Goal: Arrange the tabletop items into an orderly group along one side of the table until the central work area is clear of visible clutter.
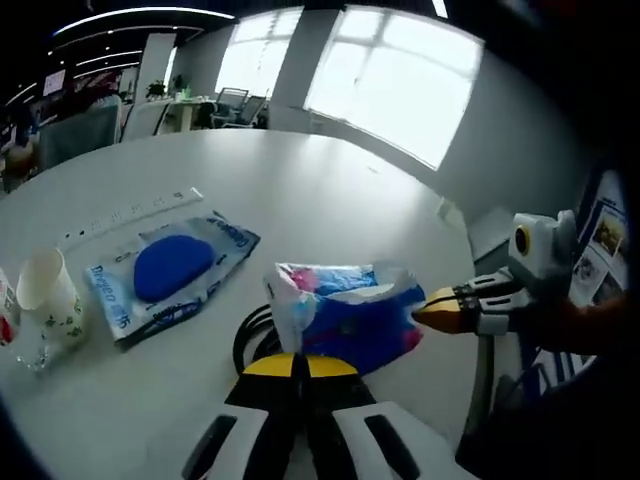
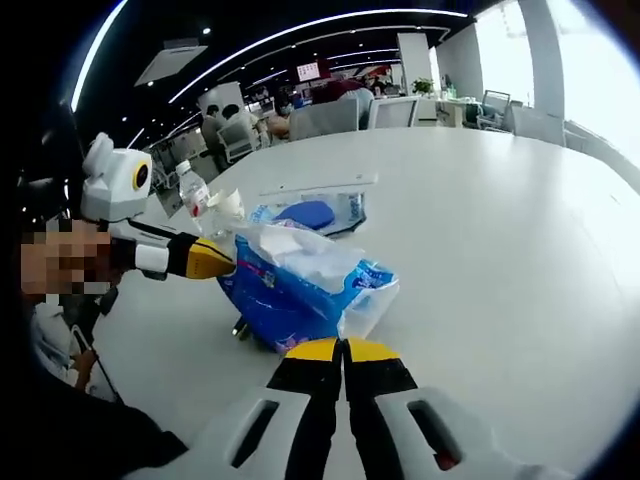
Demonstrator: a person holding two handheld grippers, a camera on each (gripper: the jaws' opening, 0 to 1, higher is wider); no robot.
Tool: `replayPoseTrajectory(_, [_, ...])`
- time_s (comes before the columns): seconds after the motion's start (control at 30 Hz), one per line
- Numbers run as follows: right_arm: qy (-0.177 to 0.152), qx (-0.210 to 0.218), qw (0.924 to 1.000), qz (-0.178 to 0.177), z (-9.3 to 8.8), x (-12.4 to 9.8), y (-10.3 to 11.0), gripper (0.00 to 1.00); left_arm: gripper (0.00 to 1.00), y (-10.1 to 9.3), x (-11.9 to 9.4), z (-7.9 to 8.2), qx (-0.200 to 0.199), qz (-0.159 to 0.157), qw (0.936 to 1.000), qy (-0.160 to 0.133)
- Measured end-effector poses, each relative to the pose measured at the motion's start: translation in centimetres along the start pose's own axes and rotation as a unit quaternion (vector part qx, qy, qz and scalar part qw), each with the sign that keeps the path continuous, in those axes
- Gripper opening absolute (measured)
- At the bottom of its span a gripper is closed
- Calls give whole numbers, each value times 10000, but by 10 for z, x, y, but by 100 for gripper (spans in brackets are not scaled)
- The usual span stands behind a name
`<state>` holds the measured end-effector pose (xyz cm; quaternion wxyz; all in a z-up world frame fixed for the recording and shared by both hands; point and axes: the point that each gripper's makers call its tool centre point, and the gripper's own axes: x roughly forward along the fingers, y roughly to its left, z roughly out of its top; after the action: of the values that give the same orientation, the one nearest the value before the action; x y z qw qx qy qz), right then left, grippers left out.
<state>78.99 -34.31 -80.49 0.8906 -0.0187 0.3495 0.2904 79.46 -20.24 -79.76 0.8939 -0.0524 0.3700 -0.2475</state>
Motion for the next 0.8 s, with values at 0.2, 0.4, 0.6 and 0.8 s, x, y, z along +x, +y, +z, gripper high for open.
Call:
replayPoseTrajectory(0.2, [-54, -76, 9999, -48, 16, 1, -13, 0, 0, -3, 3, 10, -47, 52, 9999, -94])
replayPoseTrajectory(0.4, [-74, -167, 9998, -88, 29, 3, -24, 0, 0, -5, 9, 22, -101, 125, 9997, -157])
replayPoseTrajectory(0.6, [-102, -217, 9997, -57, 42, 7, -33, 0, 0, -5, 12, 31, -292, 273, 9989, -225])
replayPoseTrajectory(0.8, [-112, -342, 9994, -6, 54, 14, -42, 0, 0, -5, 15, 39, -442, 337, 9980, -296])
